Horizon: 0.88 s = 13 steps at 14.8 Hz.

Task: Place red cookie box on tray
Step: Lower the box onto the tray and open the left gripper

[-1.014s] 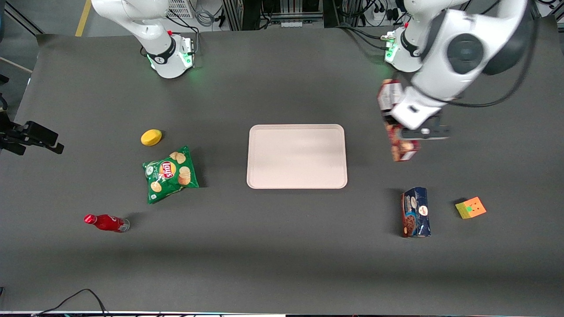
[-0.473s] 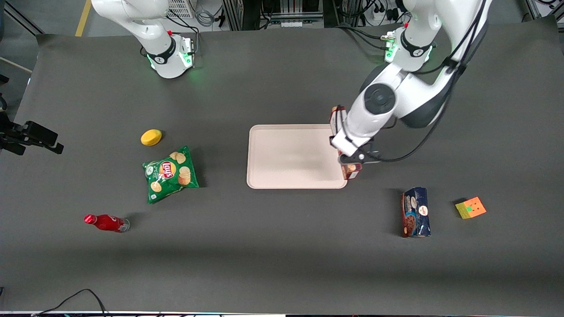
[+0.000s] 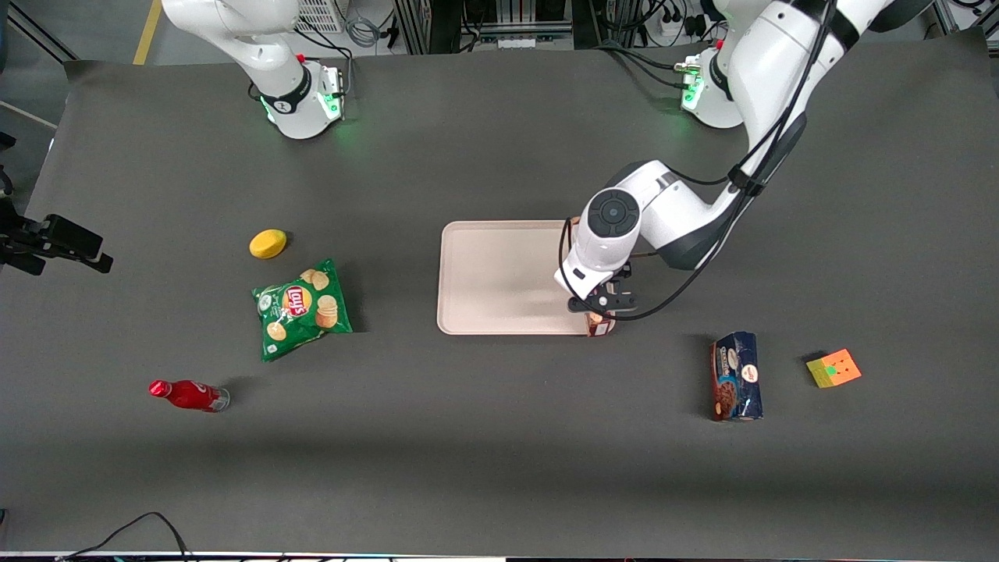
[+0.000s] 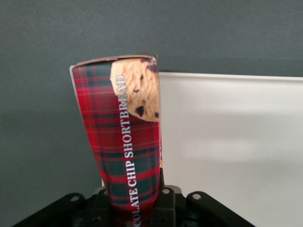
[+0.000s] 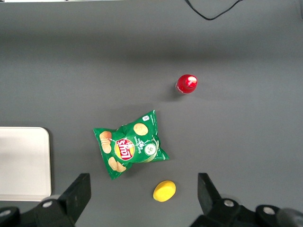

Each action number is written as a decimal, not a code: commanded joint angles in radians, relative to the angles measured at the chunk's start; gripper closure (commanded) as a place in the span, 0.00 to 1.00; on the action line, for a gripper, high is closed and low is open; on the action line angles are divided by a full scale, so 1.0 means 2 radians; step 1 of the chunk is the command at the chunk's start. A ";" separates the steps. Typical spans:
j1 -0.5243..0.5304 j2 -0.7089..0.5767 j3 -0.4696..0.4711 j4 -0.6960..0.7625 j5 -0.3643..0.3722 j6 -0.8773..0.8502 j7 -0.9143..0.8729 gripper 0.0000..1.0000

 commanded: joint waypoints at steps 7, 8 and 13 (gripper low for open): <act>-0.018 0.031 0.008 0.015 0.024 -0.002 -0.004 1.00; -0.018 0.032 0.009 0.015 0.024 -0.002 -0.004 1.00; -0.024 0.036 0.010 0.013 0.024 -0.002 -0.010 0.91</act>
